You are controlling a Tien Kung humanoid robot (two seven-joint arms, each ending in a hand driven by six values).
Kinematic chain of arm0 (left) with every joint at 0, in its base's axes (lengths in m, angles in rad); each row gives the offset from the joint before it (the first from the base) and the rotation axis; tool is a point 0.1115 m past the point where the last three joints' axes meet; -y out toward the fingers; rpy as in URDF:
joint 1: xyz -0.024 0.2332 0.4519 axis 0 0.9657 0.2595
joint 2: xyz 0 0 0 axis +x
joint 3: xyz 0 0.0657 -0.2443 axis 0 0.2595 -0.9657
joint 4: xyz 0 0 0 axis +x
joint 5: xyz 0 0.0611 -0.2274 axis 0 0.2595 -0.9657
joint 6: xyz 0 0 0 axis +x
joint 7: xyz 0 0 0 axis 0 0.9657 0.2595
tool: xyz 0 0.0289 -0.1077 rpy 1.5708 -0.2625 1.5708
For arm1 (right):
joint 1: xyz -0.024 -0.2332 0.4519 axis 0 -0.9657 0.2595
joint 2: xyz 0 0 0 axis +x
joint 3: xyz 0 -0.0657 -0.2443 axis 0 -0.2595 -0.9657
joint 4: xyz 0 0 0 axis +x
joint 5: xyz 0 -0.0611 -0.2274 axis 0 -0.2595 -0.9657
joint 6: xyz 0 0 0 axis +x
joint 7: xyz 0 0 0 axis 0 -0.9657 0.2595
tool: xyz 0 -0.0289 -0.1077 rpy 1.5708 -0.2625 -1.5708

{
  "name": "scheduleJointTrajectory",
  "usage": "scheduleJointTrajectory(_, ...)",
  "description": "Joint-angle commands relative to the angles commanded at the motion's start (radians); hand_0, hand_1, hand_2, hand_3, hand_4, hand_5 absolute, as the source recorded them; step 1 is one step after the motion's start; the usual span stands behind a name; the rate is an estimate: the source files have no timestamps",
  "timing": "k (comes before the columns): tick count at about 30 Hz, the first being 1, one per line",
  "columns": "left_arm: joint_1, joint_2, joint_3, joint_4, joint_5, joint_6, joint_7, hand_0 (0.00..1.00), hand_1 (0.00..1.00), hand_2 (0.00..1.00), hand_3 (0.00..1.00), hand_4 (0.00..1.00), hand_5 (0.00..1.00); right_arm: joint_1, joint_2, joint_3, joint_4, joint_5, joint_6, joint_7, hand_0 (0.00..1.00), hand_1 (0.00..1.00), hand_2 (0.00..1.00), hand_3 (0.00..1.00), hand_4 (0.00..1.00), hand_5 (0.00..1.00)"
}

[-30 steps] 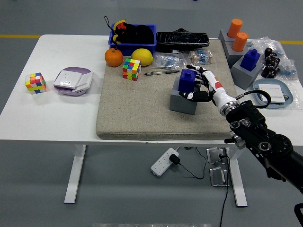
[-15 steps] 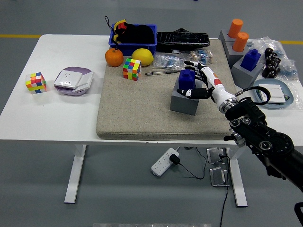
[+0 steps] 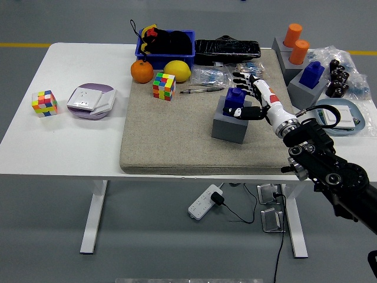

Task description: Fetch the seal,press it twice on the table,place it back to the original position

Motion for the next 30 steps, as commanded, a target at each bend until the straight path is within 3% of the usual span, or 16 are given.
scheduleJointTrajectory(13, 0.009, -0.004, -0.01, 0.003, -0.001, -0.001, 0.001, 0.831, 0.796, 0.759, 0.815, 0.744, 0.323, -0.029, -0.075, 0.097, 0.076, -0.052, 0.036, -0.038, 0.853, 0.867, 0.855, 0.893, 0.985, 0.002)
scheduleJointTrajectory(14, 0.009, -0.005, -0.012, 0.002, 0.0, -0.002, 0.001, 0.832, 0.797, 0.759, 0.815, 0.744, 0.323, -0.036, -0.084, 0.104, 0.086, -0.056, 0.042, -0.044, 0.894, 0.899, 0.89, 0.925, 0.998, 0.06)
scheduleJointTrajectory(19, 0.013, -0.006, -0.019, 0.002, 0.0, -0.002, 0.001, 0.832, 0.797, 0.759, 0.815, 0.744, 0.323, -0.071, -0.118, 0.141, 0.121, -0.079, 0.048, -0.062, 0.894, 0.899, 0.89, 0.925, 0.998, 0.06)
scheduleJointTrajectory(20, 0.014, -0.006, -0.02, 0.002, 0.001, -0.002, 0.001, 0.831, 0.796, 0.759, 0.815, 0.744, 0.323, -0.076, -0.122, 0.147, 0.125, -0.083, 0.048, -0.066, 0.91, 0.909, 0.903, 0.933, 0.998, 0.109)
scheduleJointTrajectory(30, 0.014, -0.007, -0.043, 0.005, -0.002, -0.002, 0.003, 0.831, 0.796, 0.759, 0.815, 0.744, 0.323, -0.14, -0.201, 0.243, 0.206, -0.13, 0.077, -0.122, 0.922, 0.917, 0.907, 0.937, 0.998, 0.125)
